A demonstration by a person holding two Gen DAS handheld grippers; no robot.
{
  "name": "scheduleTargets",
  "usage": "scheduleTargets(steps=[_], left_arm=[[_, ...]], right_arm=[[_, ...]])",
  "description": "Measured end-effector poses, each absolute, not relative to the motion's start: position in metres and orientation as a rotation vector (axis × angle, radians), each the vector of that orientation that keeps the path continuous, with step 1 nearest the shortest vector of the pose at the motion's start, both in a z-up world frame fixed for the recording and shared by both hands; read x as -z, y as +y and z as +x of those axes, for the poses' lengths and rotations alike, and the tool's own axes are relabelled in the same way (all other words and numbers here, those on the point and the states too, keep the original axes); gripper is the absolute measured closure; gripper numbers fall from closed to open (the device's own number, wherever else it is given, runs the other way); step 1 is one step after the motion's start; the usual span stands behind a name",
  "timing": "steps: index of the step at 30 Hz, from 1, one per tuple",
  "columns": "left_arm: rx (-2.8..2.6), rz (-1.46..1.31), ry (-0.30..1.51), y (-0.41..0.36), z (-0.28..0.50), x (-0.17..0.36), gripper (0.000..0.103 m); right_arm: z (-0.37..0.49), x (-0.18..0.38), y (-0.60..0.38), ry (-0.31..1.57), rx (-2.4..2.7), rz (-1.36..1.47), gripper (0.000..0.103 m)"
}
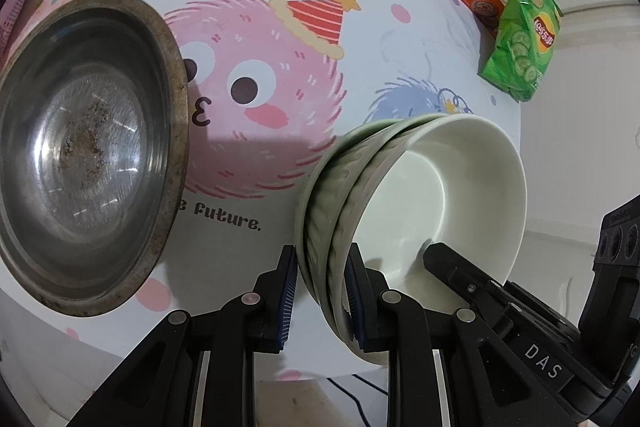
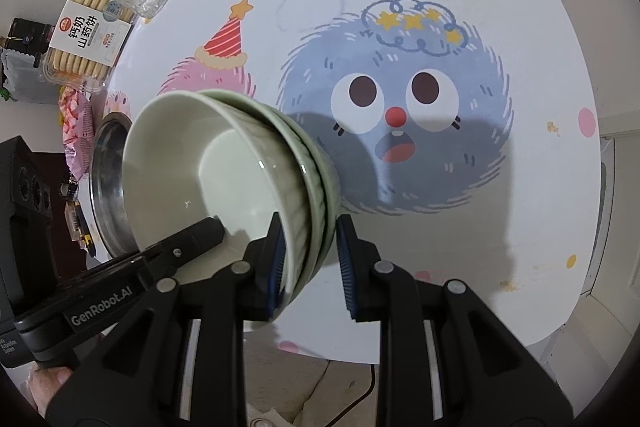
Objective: Organize plates and bowls
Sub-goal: 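Lift the nested bowls with both grippers and carry them over the steel bowls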
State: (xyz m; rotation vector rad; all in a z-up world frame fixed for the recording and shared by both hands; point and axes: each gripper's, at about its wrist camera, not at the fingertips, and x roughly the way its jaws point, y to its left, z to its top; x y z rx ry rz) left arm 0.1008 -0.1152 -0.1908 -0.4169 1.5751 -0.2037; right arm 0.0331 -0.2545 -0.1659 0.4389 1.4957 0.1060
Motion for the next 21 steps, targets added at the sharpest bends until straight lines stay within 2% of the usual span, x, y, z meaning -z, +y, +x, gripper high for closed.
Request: scheduleTargets(steps=[21], left_arm=[[0.199, -0.393, 1.464, -0.112, 0.093, 0.131, 0.08]], right_arm=[[0.035, 0.114, -0.257, 1.385, -0.148, 0.408, 0.076]])
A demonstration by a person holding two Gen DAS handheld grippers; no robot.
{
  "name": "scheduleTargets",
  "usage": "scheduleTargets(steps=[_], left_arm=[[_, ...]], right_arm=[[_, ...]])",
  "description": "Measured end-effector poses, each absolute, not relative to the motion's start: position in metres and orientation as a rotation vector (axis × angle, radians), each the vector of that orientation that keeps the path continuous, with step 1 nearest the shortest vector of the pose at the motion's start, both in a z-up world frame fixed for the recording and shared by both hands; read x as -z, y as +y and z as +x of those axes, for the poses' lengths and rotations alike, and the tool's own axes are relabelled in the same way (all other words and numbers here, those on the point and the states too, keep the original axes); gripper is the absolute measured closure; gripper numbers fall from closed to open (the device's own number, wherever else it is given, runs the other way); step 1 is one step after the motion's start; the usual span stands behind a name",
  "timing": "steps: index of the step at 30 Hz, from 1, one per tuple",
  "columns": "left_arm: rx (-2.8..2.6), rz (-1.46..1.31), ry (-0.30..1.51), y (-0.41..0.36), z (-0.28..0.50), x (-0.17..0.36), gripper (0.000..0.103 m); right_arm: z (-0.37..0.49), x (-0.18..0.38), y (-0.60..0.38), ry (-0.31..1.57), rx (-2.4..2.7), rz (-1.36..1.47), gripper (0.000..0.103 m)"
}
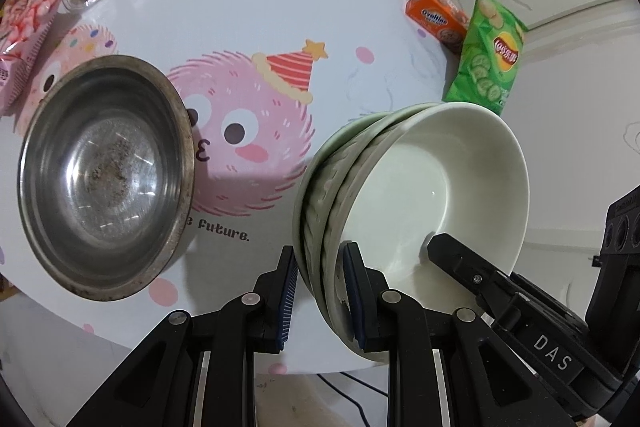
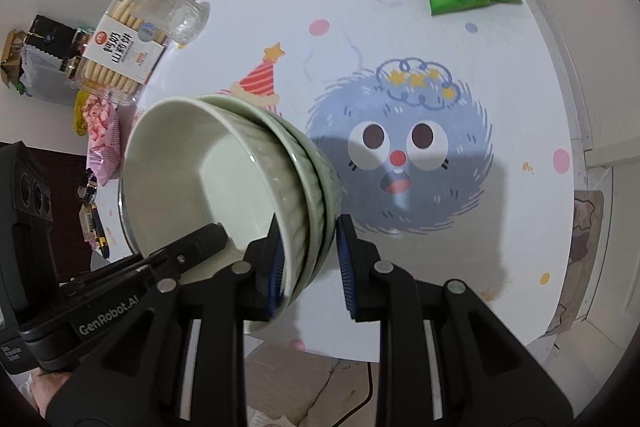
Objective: Organize plates and bowls
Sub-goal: 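Lift the nested bowls with both grippers and carry them over the steel bowls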
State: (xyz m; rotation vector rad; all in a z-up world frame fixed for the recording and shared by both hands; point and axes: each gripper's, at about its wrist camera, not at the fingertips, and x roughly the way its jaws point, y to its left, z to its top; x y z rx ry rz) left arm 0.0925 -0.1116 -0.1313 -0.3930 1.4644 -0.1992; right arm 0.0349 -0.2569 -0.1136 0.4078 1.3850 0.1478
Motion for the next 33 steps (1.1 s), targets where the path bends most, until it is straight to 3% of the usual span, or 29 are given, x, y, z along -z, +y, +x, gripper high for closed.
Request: scheduleTargets(steps=[20, 33], left_arm=[[0.173, -0.391, 1.4, -0.071, 0.084, 0.092, 0.08], [0.116, -0.411, 1.387, 0.007, 0.076, 0.088, 0.08]], right_arm=[[0.04, 0.075, -0.217, 1.328, -0.189, 0.38, 0.076], [0.048, 0.072, -0.146, 1.336, -0.252, 0.35, 0.076]])
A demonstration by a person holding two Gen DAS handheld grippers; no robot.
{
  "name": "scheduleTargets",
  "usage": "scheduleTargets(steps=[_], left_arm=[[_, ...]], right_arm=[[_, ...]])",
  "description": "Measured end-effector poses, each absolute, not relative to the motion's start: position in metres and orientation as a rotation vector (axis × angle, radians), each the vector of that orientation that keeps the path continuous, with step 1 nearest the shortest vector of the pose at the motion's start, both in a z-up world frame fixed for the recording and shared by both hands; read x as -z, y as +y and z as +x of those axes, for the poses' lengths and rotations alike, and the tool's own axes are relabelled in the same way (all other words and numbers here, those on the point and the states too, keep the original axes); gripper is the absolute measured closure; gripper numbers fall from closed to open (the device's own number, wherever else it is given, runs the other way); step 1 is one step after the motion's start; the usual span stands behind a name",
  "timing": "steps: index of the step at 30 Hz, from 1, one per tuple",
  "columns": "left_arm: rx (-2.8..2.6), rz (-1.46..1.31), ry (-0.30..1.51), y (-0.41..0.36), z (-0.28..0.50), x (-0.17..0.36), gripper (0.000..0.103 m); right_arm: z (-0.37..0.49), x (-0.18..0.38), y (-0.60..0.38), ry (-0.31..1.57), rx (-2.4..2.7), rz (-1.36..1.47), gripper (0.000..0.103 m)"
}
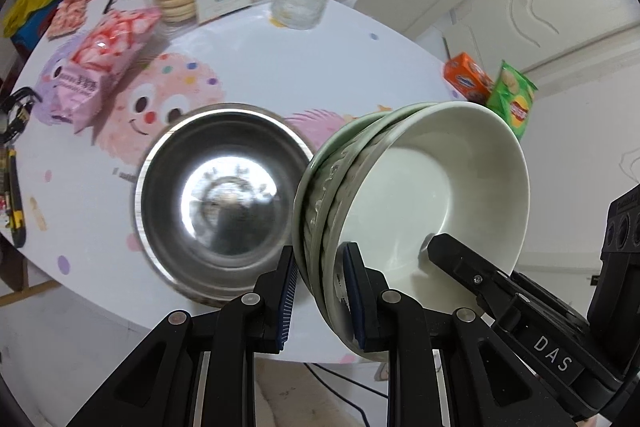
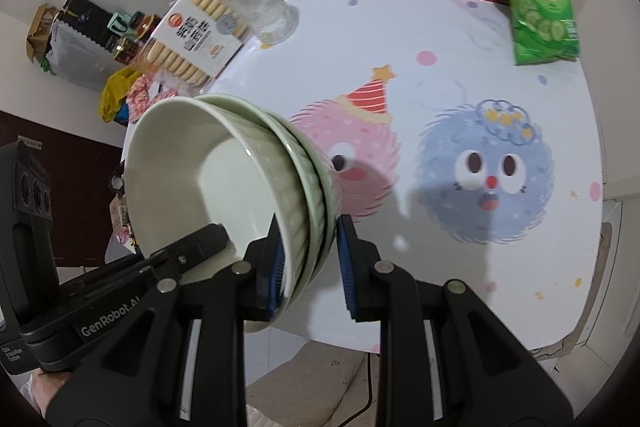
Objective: Organize plates and bowls
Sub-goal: 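Lift the nested bowls with both grippers and carry them over the steel bowls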
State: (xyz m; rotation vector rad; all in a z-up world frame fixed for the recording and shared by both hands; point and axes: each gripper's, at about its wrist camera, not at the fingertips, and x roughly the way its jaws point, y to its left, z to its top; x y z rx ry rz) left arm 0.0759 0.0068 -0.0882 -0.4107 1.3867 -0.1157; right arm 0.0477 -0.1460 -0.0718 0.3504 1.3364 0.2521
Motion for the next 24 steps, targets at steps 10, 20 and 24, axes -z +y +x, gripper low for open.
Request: scheduleTargets(steps=[10, 20, 24], left_arm=[[0.073, -0.408, 1.424, 0.056, 0.078, 0.113, 0.08], [0.091, -0.374, 1.508, 0.085, 0.094, 0.155, 0.08], [0.099, -0.354, 1.538, 0.088, 0.101, 0.17, 0.08]], right_arm=[[0.057, 0.101, -0.092, 1.396, -0.285, 0.345, 0.076], [0.069, 0.14, -0.06, 1.471, -0.254, 0.367, 0.076], [0.072, 0.156, -0.057, 1.501, -0.231, 0.388, 0.076]])
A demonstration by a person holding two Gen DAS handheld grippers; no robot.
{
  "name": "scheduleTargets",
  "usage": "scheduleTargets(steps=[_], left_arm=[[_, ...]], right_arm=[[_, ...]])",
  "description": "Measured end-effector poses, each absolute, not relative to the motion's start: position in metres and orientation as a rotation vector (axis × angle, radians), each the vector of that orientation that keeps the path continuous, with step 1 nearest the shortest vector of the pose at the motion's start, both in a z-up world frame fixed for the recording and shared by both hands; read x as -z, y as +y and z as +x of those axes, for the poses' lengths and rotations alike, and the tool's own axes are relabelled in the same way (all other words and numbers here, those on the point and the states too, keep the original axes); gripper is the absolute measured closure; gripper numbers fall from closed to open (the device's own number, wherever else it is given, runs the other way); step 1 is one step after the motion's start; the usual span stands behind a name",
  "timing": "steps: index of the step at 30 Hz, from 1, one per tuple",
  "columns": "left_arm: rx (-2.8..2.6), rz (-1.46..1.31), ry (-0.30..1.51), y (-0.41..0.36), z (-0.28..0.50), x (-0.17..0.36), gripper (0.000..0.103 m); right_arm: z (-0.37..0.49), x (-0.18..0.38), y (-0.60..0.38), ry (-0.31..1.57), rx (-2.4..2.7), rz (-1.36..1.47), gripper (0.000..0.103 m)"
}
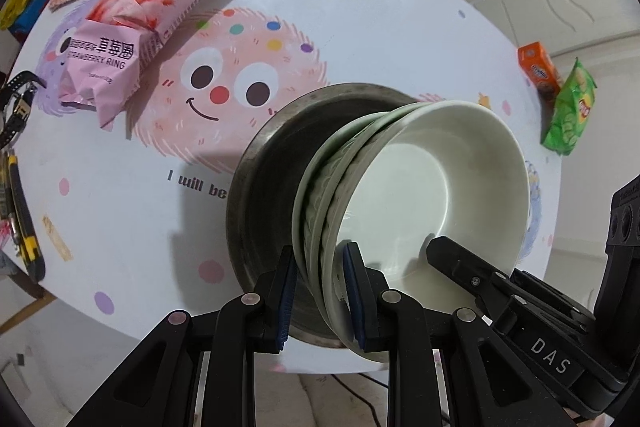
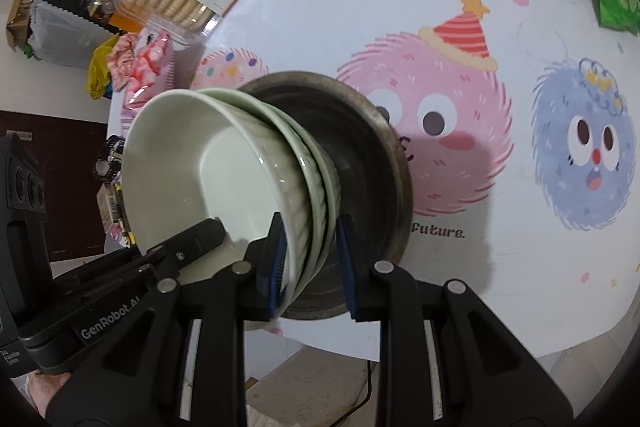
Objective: Organize plates and bowls
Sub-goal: 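Lift the nested bowls with both grippers and carry them over the steel bowls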
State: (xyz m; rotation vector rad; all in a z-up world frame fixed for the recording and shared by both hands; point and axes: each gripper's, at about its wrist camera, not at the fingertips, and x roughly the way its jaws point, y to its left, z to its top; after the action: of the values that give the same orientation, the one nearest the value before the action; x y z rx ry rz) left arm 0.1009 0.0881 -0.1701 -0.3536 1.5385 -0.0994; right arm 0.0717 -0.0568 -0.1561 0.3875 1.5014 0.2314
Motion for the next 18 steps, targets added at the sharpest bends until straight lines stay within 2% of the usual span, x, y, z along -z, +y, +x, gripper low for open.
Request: scheduleTargets(steps=[18], left_arm=[[0.138, -0.356, 1.563, 0.09, 0.11, 0.193, 0.079]], right_arm=[[0.075, 0.178, -0.052, 1.54, -0.175, 0.396, 0.076]])
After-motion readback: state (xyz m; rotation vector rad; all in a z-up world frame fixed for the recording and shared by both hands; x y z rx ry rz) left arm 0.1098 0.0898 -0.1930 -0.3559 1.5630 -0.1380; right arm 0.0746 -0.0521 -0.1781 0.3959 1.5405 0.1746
